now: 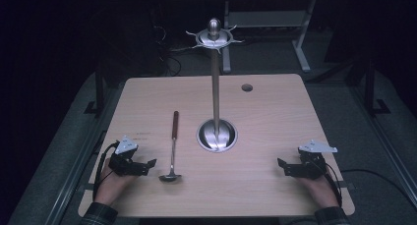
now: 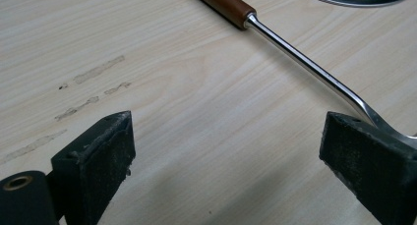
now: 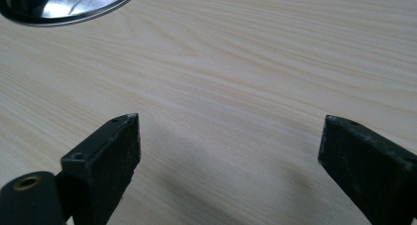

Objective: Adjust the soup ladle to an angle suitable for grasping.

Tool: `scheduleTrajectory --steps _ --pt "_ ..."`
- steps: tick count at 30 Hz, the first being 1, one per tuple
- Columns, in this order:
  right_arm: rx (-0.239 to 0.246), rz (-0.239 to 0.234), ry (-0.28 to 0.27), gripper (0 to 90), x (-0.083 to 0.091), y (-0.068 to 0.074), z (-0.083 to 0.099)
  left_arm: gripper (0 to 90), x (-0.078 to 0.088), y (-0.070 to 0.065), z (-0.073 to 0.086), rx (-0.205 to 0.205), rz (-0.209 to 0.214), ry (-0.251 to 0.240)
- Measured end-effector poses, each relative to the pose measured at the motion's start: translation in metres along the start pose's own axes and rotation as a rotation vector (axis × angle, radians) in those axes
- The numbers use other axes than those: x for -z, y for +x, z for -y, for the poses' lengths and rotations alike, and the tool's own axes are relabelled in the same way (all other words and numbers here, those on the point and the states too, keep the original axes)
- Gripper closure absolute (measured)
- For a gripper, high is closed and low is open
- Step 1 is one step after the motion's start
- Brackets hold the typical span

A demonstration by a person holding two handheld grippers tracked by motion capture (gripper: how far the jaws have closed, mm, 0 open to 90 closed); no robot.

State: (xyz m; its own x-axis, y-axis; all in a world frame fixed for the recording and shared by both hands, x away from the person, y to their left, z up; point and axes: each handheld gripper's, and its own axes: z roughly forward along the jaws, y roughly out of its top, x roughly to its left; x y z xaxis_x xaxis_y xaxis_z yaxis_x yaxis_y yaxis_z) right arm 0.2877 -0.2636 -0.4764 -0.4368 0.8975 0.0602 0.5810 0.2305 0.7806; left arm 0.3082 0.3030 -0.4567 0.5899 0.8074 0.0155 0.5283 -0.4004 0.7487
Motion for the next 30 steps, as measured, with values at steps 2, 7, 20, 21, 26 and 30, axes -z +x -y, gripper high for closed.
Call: scheduleTrajectory --steps 2,7,20,21,26,30 --pt "0.0 0.0 -0.001 8.3 0.0 0.0 0.0 11.0 -0.001 0.001 -0.002 0.016 0.006 0.0" --pt "-0.002 0.001 -0.001 8.3 0.0 0.0 0.0 15.7 -0.003 0.003 -0.007 0.033 0.018 0.007" --pt "0.001 0.007 0.0 8.4 -0.001 0.0 0.0 52.4 -0.016 0.009 -0.032 0.057 0.021 -0.007" --pt "0.001 0.007 0.0 8.4 -0.001 0.0 0.0 54.8 -0.016 0.009 -0.032 0.057 0.021 -0.007" --pt "-0.003 0.006 0.001 8.4 -0.001 0.0 0.0 66.3 -0.025 0.013 -0.042 0.067 0.028 -0.019" --pt "-0.003 0.008 0.0 8.4 -0.001 0.0 0.0 84.5 -0.034 0.018 -0.052 0.08 0.03 -0.037"
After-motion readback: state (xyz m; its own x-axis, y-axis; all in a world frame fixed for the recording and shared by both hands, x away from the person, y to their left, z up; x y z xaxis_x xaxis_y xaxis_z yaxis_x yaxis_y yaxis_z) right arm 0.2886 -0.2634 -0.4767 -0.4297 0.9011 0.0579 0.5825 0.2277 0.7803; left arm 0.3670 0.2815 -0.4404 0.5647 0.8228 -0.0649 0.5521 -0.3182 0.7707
